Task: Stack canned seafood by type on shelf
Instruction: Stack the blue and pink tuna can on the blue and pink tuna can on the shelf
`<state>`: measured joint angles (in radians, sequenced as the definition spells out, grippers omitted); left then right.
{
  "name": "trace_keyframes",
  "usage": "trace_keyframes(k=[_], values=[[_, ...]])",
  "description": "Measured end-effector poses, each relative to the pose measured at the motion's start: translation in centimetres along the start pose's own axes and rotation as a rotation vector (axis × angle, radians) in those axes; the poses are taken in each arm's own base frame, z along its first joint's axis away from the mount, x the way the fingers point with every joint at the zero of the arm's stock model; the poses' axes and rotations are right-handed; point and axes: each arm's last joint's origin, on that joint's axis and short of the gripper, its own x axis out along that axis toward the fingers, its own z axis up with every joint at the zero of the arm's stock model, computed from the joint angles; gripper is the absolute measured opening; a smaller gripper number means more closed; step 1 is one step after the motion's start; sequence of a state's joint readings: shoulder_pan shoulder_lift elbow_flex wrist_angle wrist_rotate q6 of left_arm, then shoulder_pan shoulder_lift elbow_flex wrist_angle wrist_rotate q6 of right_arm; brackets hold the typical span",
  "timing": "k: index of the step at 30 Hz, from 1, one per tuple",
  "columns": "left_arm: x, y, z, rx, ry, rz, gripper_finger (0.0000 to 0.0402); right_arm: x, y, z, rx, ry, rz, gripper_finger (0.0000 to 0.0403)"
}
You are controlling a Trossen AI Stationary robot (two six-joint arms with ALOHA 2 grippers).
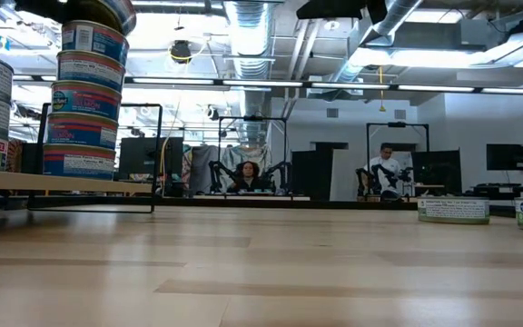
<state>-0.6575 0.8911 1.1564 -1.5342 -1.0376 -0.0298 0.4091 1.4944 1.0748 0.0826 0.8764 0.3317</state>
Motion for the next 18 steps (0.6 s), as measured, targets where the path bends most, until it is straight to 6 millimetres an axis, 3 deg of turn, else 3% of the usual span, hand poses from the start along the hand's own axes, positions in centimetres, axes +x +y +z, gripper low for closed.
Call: trace_keyframes(k=[10,18], values=[[0.0,-0.15,0.12,0.021,-0.007,-0.046,0.0287,0.0,0.0,0.0,0.0,0.0,0.0,0.032],[-0.57,0.53,0.24,0.009,-0.03,-0.134,0.0296,0.0,0.0,0.0,0.0,0.0,0.0,0.032]])
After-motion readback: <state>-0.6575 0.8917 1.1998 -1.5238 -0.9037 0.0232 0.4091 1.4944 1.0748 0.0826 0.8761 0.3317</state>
